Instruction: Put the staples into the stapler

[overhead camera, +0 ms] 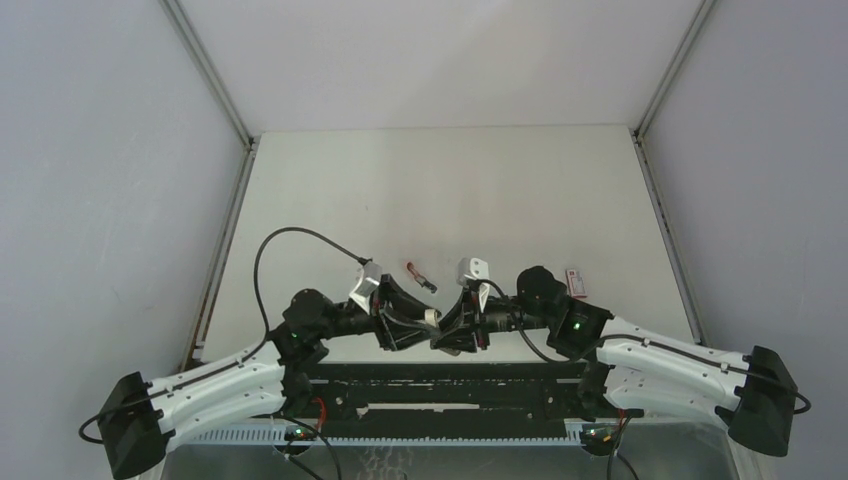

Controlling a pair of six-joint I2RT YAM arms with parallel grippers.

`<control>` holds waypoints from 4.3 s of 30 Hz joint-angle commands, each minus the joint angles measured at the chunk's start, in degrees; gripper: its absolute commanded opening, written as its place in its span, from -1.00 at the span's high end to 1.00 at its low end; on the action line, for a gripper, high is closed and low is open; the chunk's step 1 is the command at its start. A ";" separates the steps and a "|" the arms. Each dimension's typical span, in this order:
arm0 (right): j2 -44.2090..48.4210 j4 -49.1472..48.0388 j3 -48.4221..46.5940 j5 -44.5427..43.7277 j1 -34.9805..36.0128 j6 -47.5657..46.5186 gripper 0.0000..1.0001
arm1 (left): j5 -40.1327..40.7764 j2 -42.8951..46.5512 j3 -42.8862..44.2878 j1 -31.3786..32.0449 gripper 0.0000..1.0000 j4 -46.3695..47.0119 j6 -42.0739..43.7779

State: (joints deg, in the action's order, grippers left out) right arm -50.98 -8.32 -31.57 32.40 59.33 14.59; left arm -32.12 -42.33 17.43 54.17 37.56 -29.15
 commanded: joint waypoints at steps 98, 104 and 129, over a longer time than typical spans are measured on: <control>-7.60 29.76 -1.35 -44.90 -54.41 17.34 -0.34 | 51.65 7.57 3.31 -28.16 -0.99 -33.47 12.11; -15.95 28.63 -3.63 -43.73 -58.85 17.51 -0.39 | 51.98 8.35 3.06 -28.16 -0.99 -33.52 12.03; -27.56 34.58 -11.18 -38.77 -55.01 11.75 -0.21 | 52.41 9.24 2.85 -28.16 -0.99 -33.67 11.85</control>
State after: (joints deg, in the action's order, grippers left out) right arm -78.04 24.73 -39.97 -6.09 3.70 27.70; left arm 19.35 -33.67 20.91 26.22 2.39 -17.82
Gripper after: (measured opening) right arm 0.616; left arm 0.996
